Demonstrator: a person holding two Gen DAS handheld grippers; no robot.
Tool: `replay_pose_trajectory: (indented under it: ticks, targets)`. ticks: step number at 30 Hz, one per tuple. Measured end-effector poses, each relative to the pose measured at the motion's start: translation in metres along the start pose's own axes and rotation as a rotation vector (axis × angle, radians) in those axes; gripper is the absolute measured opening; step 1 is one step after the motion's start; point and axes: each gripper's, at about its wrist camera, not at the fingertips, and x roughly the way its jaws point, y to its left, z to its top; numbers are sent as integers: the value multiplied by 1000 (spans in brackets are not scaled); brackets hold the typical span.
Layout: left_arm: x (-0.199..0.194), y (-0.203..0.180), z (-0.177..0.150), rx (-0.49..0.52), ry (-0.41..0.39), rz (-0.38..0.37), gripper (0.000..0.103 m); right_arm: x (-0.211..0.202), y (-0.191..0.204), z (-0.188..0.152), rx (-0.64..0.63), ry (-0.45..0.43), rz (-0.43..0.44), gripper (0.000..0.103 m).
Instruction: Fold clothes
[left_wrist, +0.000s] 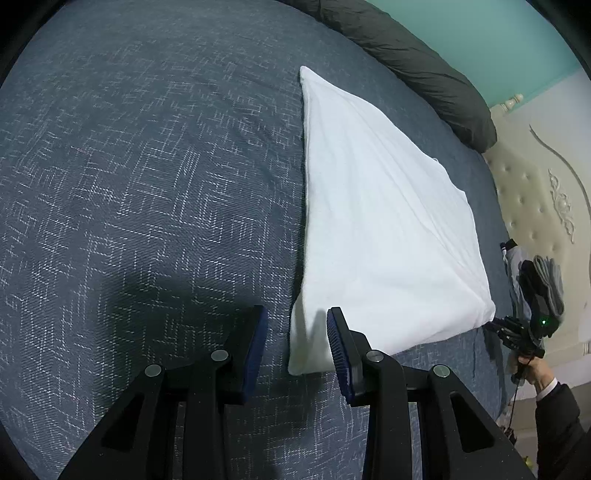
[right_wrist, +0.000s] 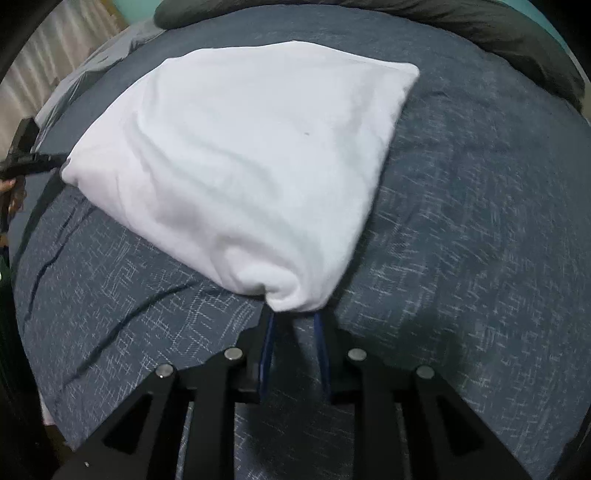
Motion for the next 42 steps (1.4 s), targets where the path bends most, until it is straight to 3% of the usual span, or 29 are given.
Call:
replay_pose_trajectory:
  ticks: [4,6,8,11,19,25,26,29,32,37,38,39,41,42]
  targets:
    - [2,-1,-1,-1,4,-1,36,-7,6,-2,-25,-48,2,19]
    - [1,-2,-2,1,5,-2,36,-10,9,-3,-48,-51,-10,7]
    - [1,-2,-2,1,3,-3,36,-15,6,-3,-57,-54,-30,5]
    - [1,-2,-1,1,1,-5,36,-17,19,-12,-57,-64,-45,4]
    - [-3,3,-2,-10,-1,-2,36,-11,7,-17,-110,60,-59,0]
    - [-11,6,-7,-22,-10,-4,38,-24,-5,-24,-1,20,-42,0]
    - [-11,7,-7,-28,-13,-9,42,-28,-8,-24,24,6,-39,0]
    - [-14,6,-9,-27,-14,-19,47,-34,-21,-21,192,-21,114,7]
    - [-13,4,-10,-23,-9,-24,49,-30,-24,-14,260,-25,180,38]
    - [-7,0,-14,-34,17,-34,49,-18,-23,-24,410,14,218,38]
    - [-5,-1,-15,-30,23,-42,49,-18,-22,-29,431,14,229,34]
    - [-3,-2,-16,-26,30,-50,48,-17,-22,-33,446,10,242,22]
    - [-1,-3,-20,-13,45,-53,46,-18,-19,-40,458,1,254,10]
    - [0,-2,-21,-13,51,-56,32,-20,-16,-43,446,-6,247,7]
